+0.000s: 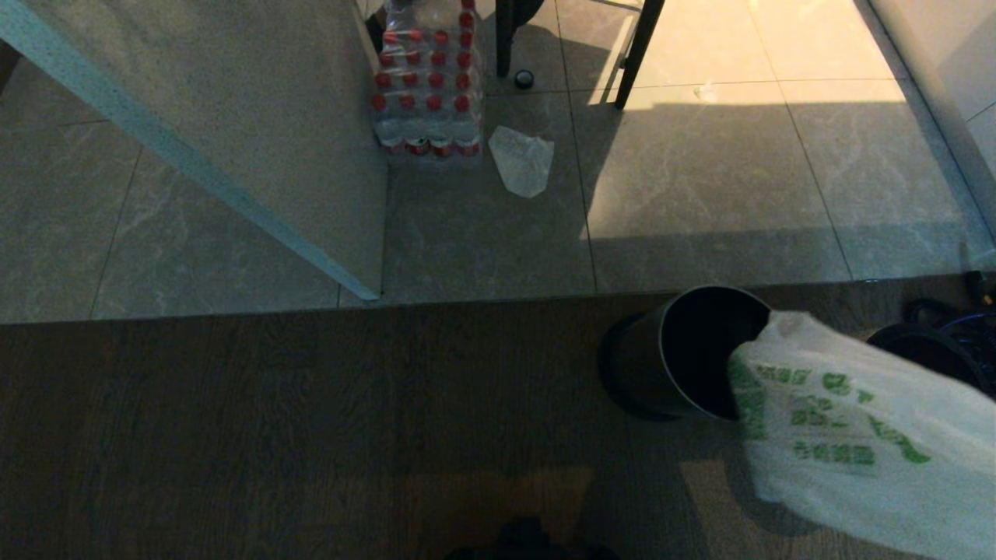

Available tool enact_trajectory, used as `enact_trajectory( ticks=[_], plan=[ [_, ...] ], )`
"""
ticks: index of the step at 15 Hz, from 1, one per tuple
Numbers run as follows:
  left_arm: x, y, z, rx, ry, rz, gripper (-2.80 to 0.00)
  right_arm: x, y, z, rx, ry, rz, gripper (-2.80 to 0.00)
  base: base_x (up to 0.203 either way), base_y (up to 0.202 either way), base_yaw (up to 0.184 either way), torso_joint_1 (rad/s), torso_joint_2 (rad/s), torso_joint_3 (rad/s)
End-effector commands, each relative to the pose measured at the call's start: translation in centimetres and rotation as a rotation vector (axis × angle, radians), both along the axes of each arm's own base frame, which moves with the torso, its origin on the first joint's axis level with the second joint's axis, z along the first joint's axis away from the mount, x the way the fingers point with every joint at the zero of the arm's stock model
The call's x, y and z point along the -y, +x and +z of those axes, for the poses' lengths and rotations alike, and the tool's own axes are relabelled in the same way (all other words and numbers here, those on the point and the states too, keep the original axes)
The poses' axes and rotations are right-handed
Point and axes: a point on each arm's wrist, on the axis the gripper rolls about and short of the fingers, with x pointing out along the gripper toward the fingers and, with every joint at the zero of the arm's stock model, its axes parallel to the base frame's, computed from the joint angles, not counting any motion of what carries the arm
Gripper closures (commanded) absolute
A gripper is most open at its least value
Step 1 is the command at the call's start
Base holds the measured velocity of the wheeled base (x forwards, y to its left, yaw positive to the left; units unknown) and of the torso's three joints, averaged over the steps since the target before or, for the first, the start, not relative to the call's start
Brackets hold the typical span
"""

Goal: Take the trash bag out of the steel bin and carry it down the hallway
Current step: Put the trash bag at the door

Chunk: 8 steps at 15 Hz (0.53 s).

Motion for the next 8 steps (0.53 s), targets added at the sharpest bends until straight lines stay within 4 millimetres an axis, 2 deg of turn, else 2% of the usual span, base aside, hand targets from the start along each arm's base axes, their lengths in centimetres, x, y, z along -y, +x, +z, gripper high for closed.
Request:
enact_trajectory(
  ticks=[1,3,4,8],
  plan=[
    [0.0,0.0,0.0,-0.001,0.0,0.001,0.0,0.1,0.0,-3.7,-0.024,-0.005,0.006,0.0,0.0,0.0,0.0,0.0,0.0,0.0],
    [0.0,0.0,0.0,0.001,0.0,0.001,0.0,0.3,-0.1,-5.9,-0.083,-0.001,-0.085,0.0,0.0,0.0,0.0,0.0,0.0,0.0],
    [0.0,0.0,0.0,0.001,-0.001,0.001,0.0,0.4,-0.1,-7.1,-0.181,0.004,-0.133,0.0,0.0,0.0,0.0,0.0,0.0,0.0],
    [0.0,0.0,0.0,0.001,-0.001,0.001,0.0,0.5,-0.1,-7.4,-0.202,0.025,-0.163,0.0,0.0,0.0,0.0,0.0,0.0,0.0]
  ],
)
